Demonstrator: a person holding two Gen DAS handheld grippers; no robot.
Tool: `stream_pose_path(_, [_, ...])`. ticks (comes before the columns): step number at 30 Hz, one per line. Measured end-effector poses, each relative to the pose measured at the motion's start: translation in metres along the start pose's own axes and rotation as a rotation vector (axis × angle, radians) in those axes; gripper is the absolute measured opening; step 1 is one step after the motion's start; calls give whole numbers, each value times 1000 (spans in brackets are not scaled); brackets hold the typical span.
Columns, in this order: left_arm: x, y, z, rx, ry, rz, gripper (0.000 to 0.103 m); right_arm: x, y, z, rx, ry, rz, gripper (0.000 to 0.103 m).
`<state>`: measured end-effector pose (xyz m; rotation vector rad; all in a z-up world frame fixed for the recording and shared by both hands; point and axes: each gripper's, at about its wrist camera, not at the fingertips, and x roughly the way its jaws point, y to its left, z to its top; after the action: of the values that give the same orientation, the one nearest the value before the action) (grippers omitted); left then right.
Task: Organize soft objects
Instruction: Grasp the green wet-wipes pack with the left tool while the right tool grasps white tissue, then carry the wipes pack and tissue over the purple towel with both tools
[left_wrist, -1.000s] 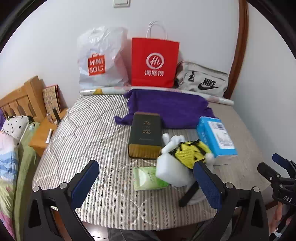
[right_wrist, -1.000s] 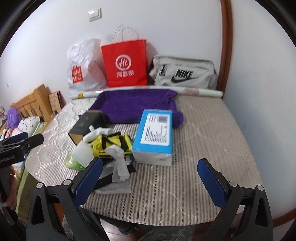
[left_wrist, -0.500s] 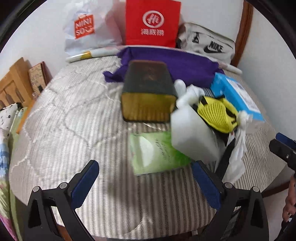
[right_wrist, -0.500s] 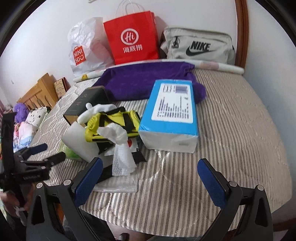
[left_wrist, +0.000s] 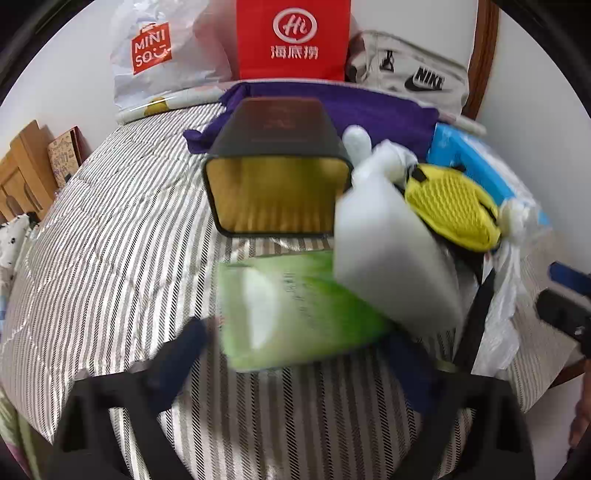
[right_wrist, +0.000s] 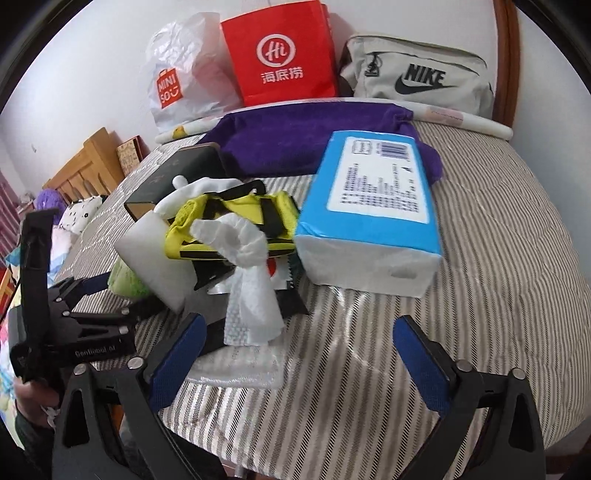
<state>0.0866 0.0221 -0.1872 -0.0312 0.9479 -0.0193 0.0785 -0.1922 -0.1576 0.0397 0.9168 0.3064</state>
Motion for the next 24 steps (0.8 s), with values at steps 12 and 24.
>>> stream_pose_path(12, [-1,39,5,-56,10,9,74,29,17,12,-37,-3,71,26])
stream_pose_path(24, [2,36,3,-47,-18,27,74,-7,-9,-7,-84,-26,70,11])
